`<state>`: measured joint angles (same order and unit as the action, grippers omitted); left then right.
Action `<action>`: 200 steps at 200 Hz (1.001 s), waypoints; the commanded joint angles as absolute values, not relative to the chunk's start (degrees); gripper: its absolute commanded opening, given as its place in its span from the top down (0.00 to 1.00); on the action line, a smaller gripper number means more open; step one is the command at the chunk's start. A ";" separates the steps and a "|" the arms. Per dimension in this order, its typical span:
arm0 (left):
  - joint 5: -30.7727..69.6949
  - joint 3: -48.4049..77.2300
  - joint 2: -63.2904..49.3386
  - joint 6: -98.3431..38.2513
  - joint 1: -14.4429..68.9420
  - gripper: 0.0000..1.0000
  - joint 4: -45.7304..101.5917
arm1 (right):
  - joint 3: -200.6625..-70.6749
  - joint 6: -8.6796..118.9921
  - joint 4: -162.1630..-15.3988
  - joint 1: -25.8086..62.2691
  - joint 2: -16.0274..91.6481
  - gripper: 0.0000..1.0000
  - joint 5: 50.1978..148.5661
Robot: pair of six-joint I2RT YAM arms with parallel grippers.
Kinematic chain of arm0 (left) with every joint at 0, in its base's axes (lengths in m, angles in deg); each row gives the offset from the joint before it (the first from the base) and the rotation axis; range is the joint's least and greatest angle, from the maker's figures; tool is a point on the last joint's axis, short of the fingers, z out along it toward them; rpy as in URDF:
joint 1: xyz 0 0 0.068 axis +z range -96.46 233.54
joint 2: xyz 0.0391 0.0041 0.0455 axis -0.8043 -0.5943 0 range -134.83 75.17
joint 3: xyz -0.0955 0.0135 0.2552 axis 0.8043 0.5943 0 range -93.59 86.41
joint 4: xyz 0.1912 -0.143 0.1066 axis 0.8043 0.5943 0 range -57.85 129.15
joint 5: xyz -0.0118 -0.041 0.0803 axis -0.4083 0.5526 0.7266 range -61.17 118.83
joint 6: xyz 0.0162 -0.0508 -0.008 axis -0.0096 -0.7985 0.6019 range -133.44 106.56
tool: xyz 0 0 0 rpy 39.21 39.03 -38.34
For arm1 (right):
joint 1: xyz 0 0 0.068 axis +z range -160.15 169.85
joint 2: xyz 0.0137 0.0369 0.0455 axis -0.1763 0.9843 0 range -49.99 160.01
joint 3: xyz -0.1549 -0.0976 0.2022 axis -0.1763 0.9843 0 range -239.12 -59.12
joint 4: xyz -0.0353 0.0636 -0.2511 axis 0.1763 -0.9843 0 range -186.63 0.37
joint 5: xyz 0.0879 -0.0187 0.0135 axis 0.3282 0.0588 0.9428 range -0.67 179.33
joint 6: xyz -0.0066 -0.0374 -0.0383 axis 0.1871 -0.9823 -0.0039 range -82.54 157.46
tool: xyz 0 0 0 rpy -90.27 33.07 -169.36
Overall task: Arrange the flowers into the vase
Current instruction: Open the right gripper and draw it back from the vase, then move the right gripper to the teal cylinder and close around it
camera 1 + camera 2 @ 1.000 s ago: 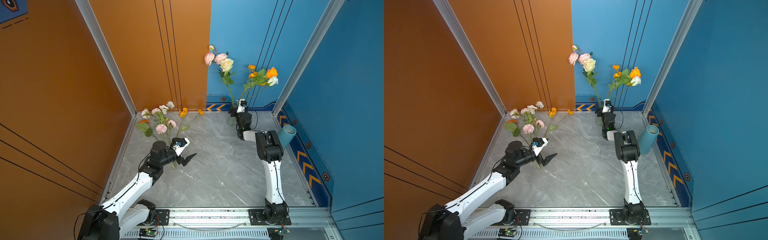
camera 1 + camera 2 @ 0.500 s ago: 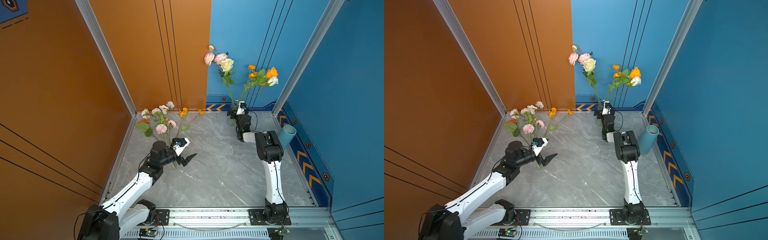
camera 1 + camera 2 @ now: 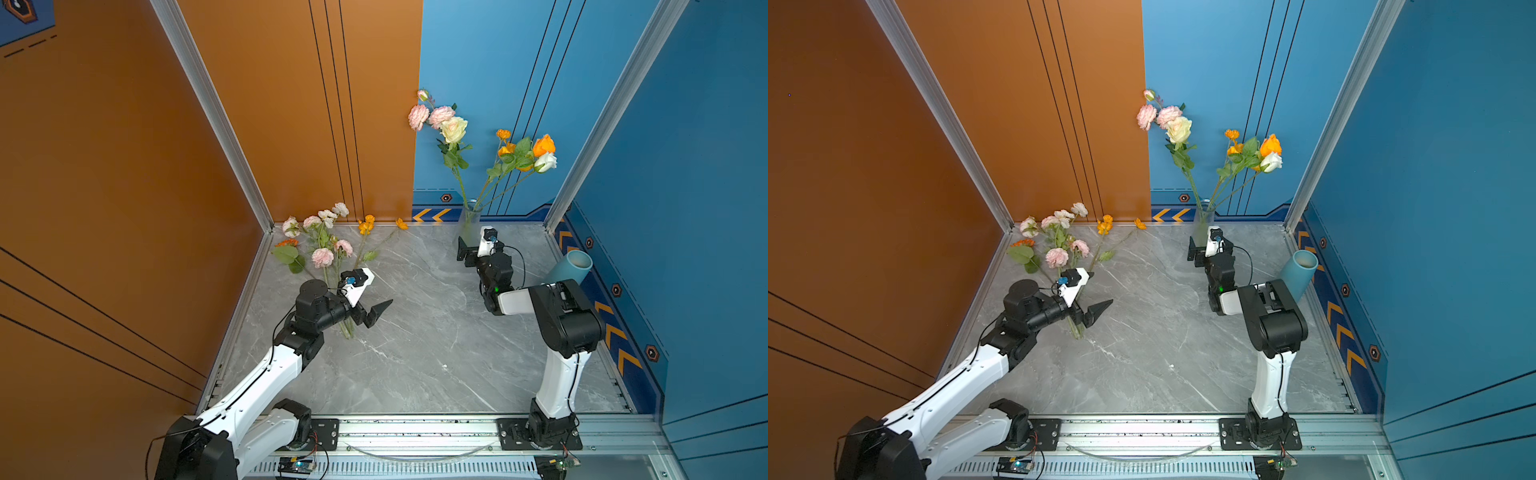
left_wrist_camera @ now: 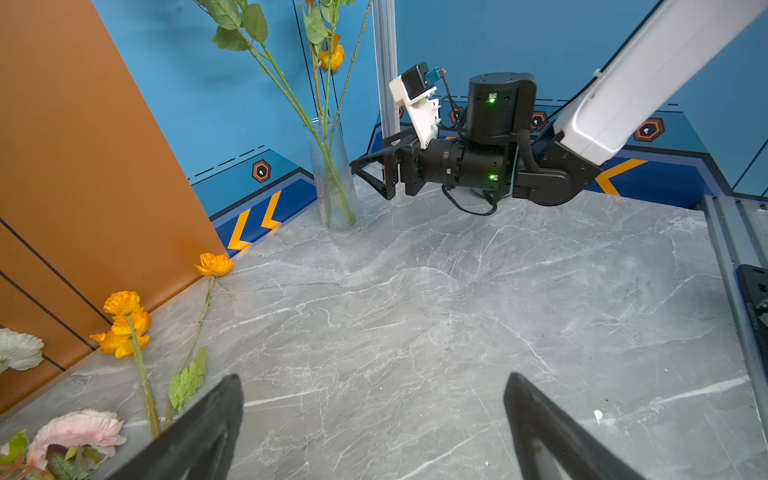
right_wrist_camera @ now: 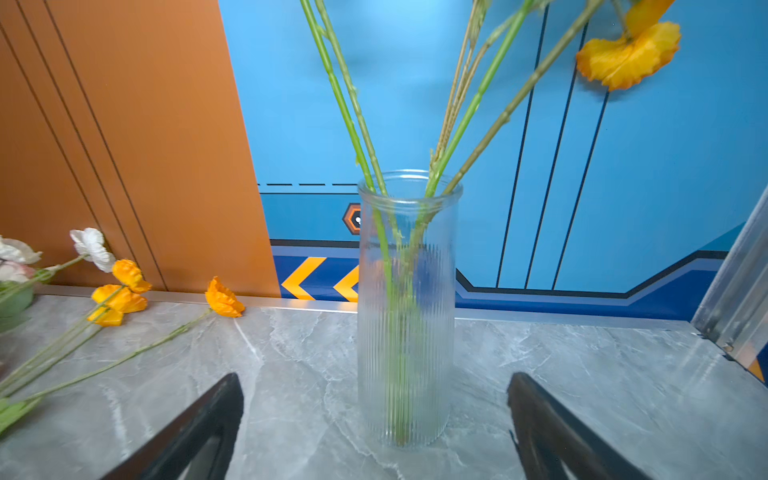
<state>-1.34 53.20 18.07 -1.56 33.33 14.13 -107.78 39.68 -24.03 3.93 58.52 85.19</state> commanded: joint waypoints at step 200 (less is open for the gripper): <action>11.54 32.50 8.76 9.45 15.59 0.02 35.31 | -118.06 48.10 -108.29 -18.97 10.78 0.00 73.72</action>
<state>4.89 27.06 5.24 -0.99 22.99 32.60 -117.27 48.02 -102.32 -15.15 9.17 78.11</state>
